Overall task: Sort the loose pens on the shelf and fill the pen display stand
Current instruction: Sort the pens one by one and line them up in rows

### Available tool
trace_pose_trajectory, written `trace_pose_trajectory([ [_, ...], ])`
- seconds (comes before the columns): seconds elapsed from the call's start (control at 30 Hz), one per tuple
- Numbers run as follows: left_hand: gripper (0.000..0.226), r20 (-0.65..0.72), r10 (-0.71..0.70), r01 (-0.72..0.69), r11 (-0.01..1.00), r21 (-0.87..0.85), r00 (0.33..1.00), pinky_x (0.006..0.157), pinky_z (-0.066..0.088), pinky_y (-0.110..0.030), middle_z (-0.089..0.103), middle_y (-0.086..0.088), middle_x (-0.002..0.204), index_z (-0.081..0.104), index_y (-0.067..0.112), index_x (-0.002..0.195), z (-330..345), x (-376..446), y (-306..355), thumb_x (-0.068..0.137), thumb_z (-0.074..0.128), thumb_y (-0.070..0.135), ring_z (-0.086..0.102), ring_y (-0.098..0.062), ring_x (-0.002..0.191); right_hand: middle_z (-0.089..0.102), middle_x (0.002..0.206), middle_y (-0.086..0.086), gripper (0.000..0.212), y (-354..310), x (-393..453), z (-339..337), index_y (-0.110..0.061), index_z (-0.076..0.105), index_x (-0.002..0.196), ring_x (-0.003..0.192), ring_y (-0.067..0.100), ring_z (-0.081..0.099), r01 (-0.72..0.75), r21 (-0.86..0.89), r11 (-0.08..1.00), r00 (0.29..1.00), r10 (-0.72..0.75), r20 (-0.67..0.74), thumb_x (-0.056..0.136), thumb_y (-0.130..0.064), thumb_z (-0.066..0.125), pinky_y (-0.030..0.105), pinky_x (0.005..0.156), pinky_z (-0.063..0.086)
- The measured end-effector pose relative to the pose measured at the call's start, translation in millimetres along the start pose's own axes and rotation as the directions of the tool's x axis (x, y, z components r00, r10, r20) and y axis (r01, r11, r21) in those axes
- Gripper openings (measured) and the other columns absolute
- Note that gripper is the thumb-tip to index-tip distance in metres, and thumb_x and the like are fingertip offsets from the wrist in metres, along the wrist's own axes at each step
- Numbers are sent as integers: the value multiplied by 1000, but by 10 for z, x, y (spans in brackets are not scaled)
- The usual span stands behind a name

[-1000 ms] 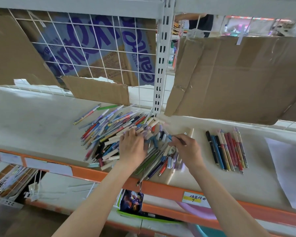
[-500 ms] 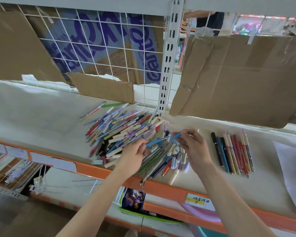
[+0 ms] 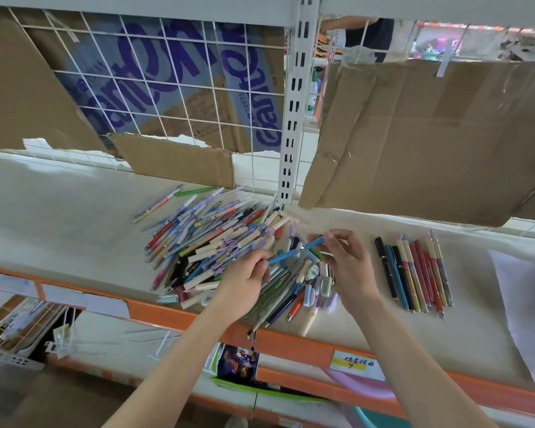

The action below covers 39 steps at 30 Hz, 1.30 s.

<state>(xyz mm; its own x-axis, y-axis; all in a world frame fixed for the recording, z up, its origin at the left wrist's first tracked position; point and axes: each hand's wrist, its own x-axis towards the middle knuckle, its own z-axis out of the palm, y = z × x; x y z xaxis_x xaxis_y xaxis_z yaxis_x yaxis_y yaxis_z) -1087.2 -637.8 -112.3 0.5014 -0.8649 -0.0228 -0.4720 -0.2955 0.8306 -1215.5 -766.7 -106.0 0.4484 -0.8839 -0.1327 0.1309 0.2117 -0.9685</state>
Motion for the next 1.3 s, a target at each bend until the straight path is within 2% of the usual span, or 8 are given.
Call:
trace_pose_trajectory([
  [0.2,20,103,86,-83,996,-28,991,47,25,-20,39,8,55,57,23,89,24,-27,76,99,41,27,32,-5,45,67,91,16,8,-1,-131,54,-11,61,95,72,13,60,-20,27,999,996,17,87,92,-7,54,26,70,46],
  [0.43,30,111,-76,117,892,-437,991,42,22,-22,34,12,45,52,18,71,210,-59,318,100,41,19,27,-4,38,57,60,1,27,-59,-173,178,-10,53,65,59,11,49,34,159,987,999,-34,-1,92,-10,55,21,62,43],
  [0.57,31,-136,-38,7,974,-227,990,46,28,-19,39,8,49,48,22,69,471,-83,364,98,41,14,36,-4,43,59,63,2,33,-54,-183,221,-18,54,59,53,9,46,59,133,989,998,-56,-24,92,-13,56,19,54,42],
  [0.7,29,-221,-17,-30,977,-209,975,46,28,-19,43,6,53,47,19,71,597,-113,374,98,40,12,40,-5,47,59,65,4,27,-103,-154,238,-18,58,65,51,8,46,76,27,997,997,-75,-22,91,-14,57,22,55,42],
  [0.87,29,-218,77,-97,992,-82,973,45,31,-16,45,8,51,42,28,71,451,107,465,99,37,22,48,1,49,61,62,-8,13,-223,-73,214,-16,59,96,54,5,51,189,-85,978,977,-179,116,93,-5,53,20,57,47],
  [1.03,20,-33,294,-275,925,262,955,52,33,-29,51,5,63,55,13,88,311,154,300,98,42,25,46,-9,53,64,74,-2,12,-161,-2,85,-17,58,98,59,6,58,222,-304,927,975,-201,100,90,-8,58,16,58,49],
  [1.2,13,27,336,-316,851,419,942,68,48,-26,60,-3,94,64,8,101,93,107,46,91,56,13,58,-16,78,60,75,-10,20,-131,174,-261,-8,58,106,62,-1,55,308,-720,622,938,-326,119,90,-20,61,6,56,40],
  [1.3,9,-67,288,-223,850,477,955,67,43,-24,58,-4,91,63,7,95,-87,119,-111,88,60,9,52,-14,76,63,79,5,28,-110,282,-553,-4,57,112,71,22,57,253,-857,448,939,-328,106,91,-22,60,25,61,35],
])
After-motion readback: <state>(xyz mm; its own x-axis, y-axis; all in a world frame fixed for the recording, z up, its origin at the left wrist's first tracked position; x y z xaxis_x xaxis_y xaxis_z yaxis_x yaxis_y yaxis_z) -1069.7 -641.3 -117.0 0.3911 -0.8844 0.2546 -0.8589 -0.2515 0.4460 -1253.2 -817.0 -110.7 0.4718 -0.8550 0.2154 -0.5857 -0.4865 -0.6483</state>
